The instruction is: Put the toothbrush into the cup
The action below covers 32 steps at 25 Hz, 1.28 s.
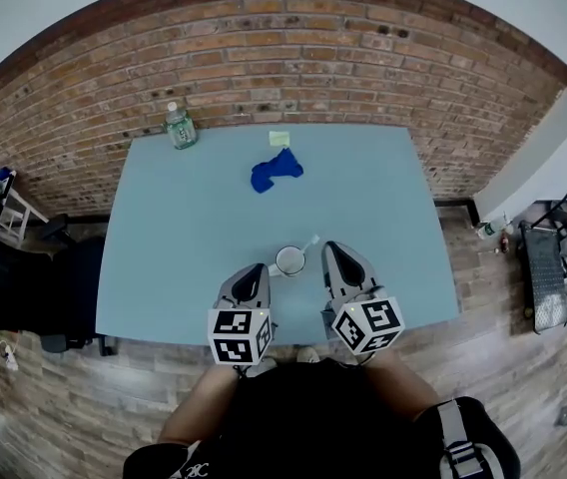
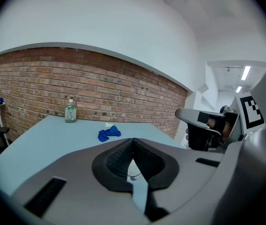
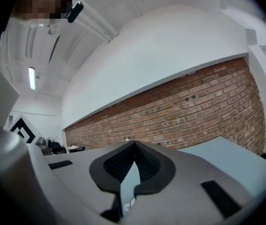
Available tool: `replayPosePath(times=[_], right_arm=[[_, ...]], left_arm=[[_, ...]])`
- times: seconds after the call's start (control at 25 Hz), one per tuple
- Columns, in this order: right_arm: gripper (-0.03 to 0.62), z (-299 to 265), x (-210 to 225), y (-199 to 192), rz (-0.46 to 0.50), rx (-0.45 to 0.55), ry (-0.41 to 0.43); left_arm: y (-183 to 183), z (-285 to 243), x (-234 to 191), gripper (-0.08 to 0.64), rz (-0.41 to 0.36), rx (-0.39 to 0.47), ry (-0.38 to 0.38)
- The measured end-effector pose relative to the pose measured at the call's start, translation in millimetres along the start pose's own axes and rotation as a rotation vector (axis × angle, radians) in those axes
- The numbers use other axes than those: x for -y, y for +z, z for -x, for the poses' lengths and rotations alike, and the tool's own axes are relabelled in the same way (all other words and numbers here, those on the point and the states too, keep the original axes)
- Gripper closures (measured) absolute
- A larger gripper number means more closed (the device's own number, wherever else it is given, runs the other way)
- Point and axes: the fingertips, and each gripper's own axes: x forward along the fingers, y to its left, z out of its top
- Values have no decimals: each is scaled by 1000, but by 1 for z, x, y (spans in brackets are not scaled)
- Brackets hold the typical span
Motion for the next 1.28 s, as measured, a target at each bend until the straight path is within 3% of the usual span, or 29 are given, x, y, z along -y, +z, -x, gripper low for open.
replayPosePath(times=[0.16,0.6,1.28], right_arm=[[578,7,8,-7,53,-32,-48],[580,13,20,-11,49,-63,-74],[580,12,23,-18,-6,-79,-42]], left_arm=[[-1,-4,5,552,-9,-7,-18],[1,-13,14,552,-14,-18,-41],[-7,-10,16,552,-21,-35,-30]])
